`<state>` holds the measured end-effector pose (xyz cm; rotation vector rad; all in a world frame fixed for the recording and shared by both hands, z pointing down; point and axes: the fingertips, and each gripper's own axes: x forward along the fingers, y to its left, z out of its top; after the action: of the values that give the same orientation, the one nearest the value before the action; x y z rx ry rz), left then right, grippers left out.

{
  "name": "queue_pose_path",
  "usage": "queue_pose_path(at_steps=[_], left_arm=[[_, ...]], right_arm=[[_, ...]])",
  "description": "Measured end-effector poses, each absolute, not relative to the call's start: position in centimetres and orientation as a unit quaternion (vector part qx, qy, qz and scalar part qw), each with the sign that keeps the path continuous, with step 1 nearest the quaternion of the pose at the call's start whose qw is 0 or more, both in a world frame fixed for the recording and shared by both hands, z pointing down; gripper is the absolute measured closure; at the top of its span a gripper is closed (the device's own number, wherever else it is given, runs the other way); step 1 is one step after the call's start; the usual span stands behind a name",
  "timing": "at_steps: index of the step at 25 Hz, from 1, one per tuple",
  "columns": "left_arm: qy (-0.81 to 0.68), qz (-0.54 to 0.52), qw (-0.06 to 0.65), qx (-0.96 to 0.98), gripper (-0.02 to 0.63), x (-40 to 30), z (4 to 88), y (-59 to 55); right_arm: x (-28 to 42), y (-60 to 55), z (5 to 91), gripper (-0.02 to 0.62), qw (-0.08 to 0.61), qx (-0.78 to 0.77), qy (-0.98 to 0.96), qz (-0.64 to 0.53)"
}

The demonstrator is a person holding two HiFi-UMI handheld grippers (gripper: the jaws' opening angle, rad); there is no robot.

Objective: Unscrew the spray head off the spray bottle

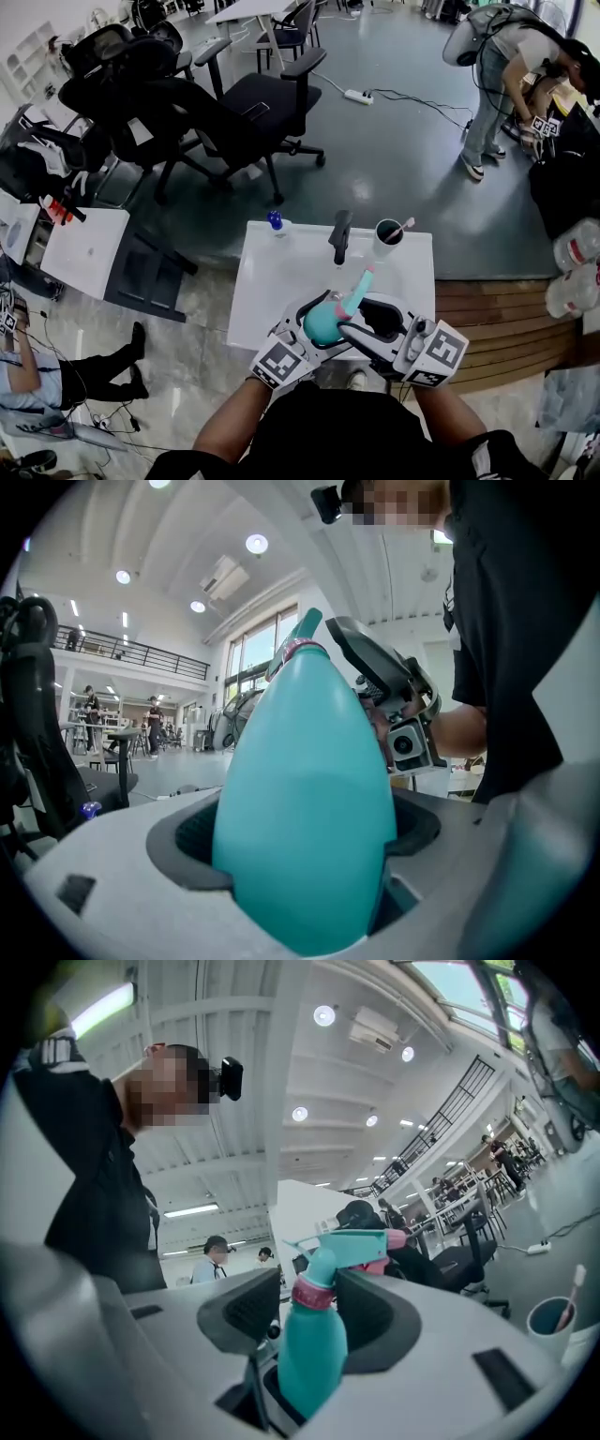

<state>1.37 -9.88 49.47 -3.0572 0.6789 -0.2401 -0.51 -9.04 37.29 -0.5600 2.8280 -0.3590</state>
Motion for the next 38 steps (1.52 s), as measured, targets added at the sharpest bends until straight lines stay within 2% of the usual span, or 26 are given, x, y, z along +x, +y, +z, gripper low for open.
queue_pose_path(at_steps=[2, 3, 9, 19, 31, 38], left_arm=[[0.215, -0.078, 0.002, -0.973, 0.141, 1.5, 49.3, -9.8], [0.214, -0.078, 0.004, -0.974, 0.141, 1.5, 49.2, -9.7], [0.214, -0.077, 0.004, -0.974, 0.141, 1.4, 49.2, -9.7], [0.243, -0.092, 0.003, -0.966, 0.141, 0.8, 50.5, -10.4], [0.295, -0.105, -0.01, -0.95, 0.141, -1.2, 53.2, -11.7], [0.319, -0.093, 0.001, -0.943, 0.141, -2.3, 51.9, -12.6]], right_arm=[[-0.2, -9.2, 37.2, 0.422, 0.119, -0.198, 0.965, -0.126], [-0.2, -9.2, 37.1, 0.447, 0.119, -0.201, 0.964, -0.126], [-0.2, -9.1, 36.9, 0.453, 0.109, -0.209, 0.967, -0.093], [2.5, -9.9, 33.4, 0.453, 0.148, -0.236, 0.959, -0.055], [6.3, -9.6, 26.2, 0.453, 0.197, -0.287, 0.936, 0.046], [8.4, -10.8, 26.8, 0.453, 0.161, -0.346, 0.921, 0.083]])
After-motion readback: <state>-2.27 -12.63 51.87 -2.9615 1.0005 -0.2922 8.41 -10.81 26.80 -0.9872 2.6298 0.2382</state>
